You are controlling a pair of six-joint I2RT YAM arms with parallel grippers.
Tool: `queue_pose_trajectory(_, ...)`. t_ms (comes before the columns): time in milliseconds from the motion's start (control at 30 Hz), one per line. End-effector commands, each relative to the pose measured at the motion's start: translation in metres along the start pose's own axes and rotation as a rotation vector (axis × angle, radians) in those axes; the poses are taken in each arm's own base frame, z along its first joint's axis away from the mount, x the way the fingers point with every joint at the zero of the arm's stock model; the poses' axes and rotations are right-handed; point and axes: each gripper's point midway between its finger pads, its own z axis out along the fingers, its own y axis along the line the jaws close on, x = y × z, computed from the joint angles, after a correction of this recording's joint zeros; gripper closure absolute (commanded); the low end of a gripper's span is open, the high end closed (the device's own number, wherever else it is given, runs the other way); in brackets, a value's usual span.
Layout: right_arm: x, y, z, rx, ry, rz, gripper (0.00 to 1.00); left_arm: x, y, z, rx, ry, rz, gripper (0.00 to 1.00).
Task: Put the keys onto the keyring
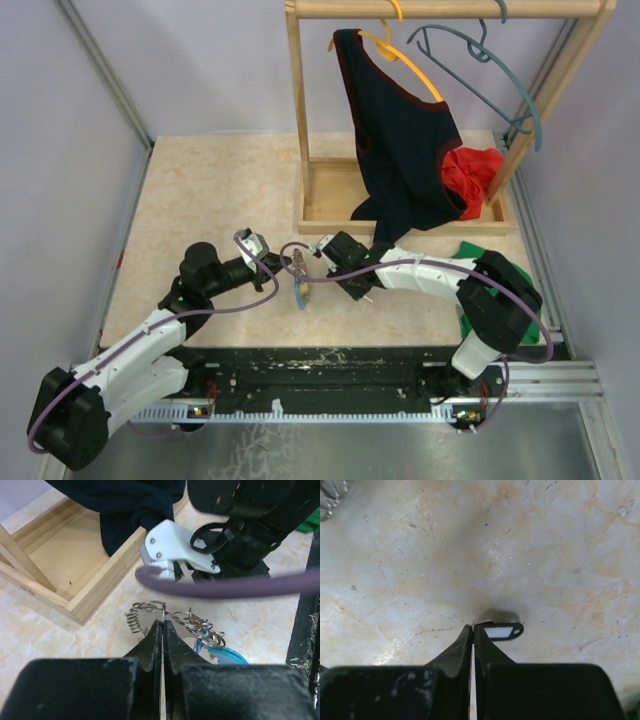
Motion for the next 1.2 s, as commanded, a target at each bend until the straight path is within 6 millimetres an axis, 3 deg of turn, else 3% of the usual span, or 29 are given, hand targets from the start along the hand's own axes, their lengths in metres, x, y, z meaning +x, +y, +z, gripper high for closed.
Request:
queue_pose_trajectory(0,-0.042,0.000,-0.018,-0.046,-0.235,0.055,1.00,-0.002,-0.002,-0.002,0.011,-0.017,0.011,0.99)
queue_pose_trajectory(233,-0.073,-0.003,-0.030,-0.116,-0.548,0.127,1.00,-0.002,-0.003,-0.002,0.012,-0.023,0.012,0.99)
queue_pose_trajectory(400,-0.083,-0.008,-0.029,-0.133,-0.691,0.166,0.98,-0.003,-0.003,-0.002,0.015,-0.031,0.014,0.99)
queue_pose_trajectory(633,-0.079,-0.009,0.005,-0.111,-0.633,0.177,0.96,-0.004,-0.003,-0.003,0.010,-0.038,0.019,0.99)
queue_pose_trajectory(733,-0.074,-0.009,0.010,-0.111,-0.603,0.186,0.95,-0.004,-0.003,-0.004,0.006,-0.040,0.022,0.99)
queue_pose_trajectory(967,-0.069,-0.012,-0.010,-0.105,-0.490,0.178,0.79,-0.005,-0.003,-0.004,0.006,-0.041,0.023,0.99)
queue_pose_trajectory(1167,-0.060,-0.014,-0.018,-0.101,-0.332,0.138,0.77,-0.006,-0.004,-0.004,0.009,-0.044,0.025,0.99)
